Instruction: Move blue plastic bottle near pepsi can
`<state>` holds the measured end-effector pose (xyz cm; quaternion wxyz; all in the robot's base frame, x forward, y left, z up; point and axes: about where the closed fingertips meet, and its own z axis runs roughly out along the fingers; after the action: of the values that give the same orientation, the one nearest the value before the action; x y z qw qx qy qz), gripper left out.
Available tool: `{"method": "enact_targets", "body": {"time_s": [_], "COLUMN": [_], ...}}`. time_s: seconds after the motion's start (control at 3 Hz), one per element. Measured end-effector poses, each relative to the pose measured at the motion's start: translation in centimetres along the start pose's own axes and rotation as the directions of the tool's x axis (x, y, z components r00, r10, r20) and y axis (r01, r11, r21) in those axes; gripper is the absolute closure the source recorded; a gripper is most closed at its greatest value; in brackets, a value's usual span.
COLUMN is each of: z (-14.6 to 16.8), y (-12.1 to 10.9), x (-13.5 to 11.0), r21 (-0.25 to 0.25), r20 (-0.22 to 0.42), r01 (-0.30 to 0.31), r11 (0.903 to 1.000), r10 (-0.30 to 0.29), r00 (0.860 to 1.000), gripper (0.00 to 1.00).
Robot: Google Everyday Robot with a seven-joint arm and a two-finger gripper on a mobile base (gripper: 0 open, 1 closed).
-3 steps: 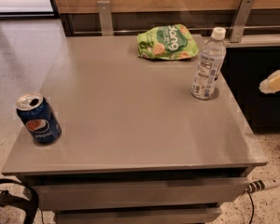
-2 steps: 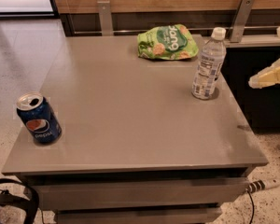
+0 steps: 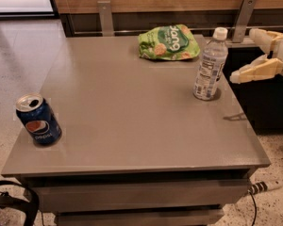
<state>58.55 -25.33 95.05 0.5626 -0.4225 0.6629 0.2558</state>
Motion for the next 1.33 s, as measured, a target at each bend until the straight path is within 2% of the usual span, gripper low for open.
{"method": "enact_targets", "body": {"time_s": [0.33,0.67,1.33], "z": [3.2,4.4,5.1], "y": [0.3,0.3,1.1], "x": [-0.1,0.5,3.1], "r21": [-0.057,-0.075,-0.057], "r20": [0.034,0.043,0.103], "r01": [0.0,-0.007,-0.048], "r11": [0.9984,0.9971,0.9972], "r10": [0.002,0.01,0.054], "r00": [0.999,0.999,0.993], "gripper": [0.0,0.0,0.0]}}
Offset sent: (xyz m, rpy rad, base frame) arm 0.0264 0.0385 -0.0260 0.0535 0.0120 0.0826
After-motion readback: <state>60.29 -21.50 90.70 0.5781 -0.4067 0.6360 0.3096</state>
